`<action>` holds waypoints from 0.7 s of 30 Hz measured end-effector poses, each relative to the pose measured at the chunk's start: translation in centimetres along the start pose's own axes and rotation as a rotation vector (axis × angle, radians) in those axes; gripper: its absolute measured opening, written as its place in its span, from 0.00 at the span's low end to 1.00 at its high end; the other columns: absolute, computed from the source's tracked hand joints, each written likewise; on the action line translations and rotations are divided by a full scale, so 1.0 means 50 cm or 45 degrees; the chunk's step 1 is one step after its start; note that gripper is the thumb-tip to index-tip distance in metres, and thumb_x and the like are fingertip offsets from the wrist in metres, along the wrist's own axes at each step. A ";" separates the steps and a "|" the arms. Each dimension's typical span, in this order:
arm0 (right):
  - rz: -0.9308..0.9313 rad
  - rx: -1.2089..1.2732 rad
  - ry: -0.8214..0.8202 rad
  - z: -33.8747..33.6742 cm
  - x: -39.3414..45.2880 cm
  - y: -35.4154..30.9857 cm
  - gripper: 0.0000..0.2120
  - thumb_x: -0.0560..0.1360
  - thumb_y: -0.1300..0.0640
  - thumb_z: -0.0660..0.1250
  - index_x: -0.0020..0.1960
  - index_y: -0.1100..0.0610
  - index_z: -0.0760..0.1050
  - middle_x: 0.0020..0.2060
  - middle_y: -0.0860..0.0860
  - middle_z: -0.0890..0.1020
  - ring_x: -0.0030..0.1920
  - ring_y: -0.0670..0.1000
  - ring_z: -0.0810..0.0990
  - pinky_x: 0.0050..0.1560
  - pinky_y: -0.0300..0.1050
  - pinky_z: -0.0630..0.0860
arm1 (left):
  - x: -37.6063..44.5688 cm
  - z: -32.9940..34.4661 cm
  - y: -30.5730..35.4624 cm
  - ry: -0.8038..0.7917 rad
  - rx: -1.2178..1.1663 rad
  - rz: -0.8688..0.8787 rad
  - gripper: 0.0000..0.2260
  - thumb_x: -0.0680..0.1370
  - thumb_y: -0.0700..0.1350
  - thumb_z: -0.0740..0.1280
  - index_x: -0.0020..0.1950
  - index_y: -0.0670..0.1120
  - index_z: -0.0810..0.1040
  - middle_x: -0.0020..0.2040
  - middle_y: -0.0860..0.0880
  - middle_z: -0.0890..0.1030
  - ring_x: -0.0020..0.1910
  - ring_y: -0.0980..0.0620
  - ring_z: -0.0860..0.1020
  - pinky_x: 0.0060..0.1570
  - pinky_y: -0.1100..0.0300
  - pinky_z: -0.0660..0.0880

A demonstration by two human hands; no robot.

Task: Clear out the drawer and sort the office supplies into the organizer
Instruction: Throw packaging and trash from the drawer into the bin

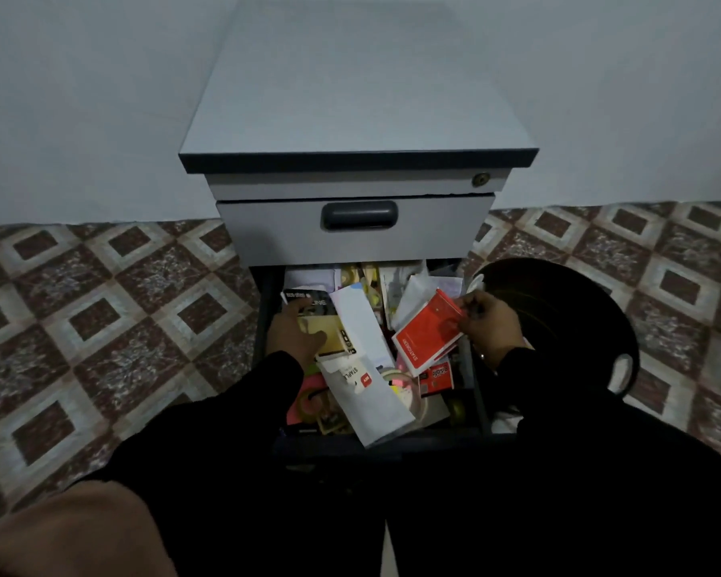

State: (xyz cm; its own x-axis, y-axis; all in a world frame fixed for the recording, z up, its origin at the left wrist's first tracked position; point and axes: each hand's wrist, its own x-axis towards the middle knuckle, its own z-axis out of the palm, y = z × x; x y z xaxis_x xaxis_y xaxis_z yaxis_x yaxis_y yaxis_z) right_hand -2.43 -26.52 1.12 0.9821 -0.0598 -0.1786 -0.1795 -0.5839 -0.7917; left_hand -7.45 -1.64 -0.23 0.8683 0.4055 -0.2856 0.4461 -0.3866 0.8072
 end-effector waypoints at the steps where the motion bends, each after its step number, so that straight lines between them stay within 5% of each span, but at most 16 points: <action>1: -0.005 -0.003 0.020 -0.014 -0.006 -0.004 0.09 0.69 0.65 0.73 0.49 0.62 0.78 0.43 0.57 0.81 0.44 0.50 0.76 0.51 0.45 0.73 | -0.012 0.005 0.012 -0.025 -0.012 0.030 0.25 0.71 0.30 0.68 0.67 0.41 0.71 0.61 0.38 0.75 0.55 0.41 0.75 0.50 0.55 0.72; 7: -0.062 -0.054 0.106 -0.107 -0.026 -0.018 0.06 0.71 0.65 0.69 0.43 0.56 0.73 0.36 0.51 0.75 0.42 0.50 0.74 0.44 0.40 0.68 | -0.055 0.059 0.094 -0.104 -0.054 0.186 0.24 0.71 0.29 0.68 0.65 0.40 0.72 0.58 0.43 0.75 0.49 0.51 0.71 0.43 0.66 0.67; 13: -0.067 -0.093 0.185 -0.225 -0.022 0.013 0.04 0.71 0.65 0.68 0.45 0.60 0.76 0.37 0.53 0.77 0.42 0.52 0.74 0.42 0.40 0.66 | -0.076 0.159 0.190 -0.167 -0.080 0.310 0.23 0.70 0.28 0.68 0.64 0.41 0.74 0.53 0.42 0.76 0.43 0.46 0.74 0.32 0.69 0.67; 15: -0.080 -0.113 0.237 -0.262 -0.019 0.030 0.04 0.71 0.65 0.68 0.45 0.59 0.77 0.36 0.52 0.77 0.41 0.51 0.74 0.37 0.38 0.65 | -0.080 0.201 0.218 -0.198 -0.059 0.368 0.23 0.70 0.30 0.68 0.64 0.40 0.74 0.56 0.42 0.76 0.50 0.44 0.75 0.37 0.68 0.64; 18: -0.044 -0.130 0.283 -0.306 -0.010 0.064 0.06 0.70 0.67 0.68 0.46 0.60 0.77 0.34 0.50 0.75 0.39 0.50 0.72 0.33 0.40 0.62 | -0.079 0.264 0.253 -0.275 -0.019 0.379 0.22 0.71 0.31 0.68 0.65 0.41 0.74 0.53 0.45 0.74 0.46 0.50 0.72 0.39 0.67 0.64; 21: 0.015 -0.159 0.284 -0.331 0.010 0.107 0.06 0.71 0.66 0.68 0.48 0.63 0.77 0.31 0.47 0.73 0.35 0.48 0.71 0.30 0.31 0.64 | -0.069 0.330 0.275 -0.338 0.032 0.355 0.24 0.71 0.32 0.68 0.65 0.46 0.73 0.56 0.44 0.74 0.43 0.47 0.74 0.40 0.64 0.68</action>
State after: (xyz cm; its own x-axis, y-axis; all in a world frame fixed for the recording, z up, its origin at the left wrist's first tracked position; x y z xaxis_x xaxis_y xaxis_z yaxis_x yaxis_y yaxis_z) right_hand -1.95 -43.09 6.47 0.9707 -0.2366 -0.0429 -0.1964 -0.6769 -0.7094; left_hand -0.73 -22.01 3.35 0.9815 0.0545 -0.1833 0.1870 -0.4736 0.8607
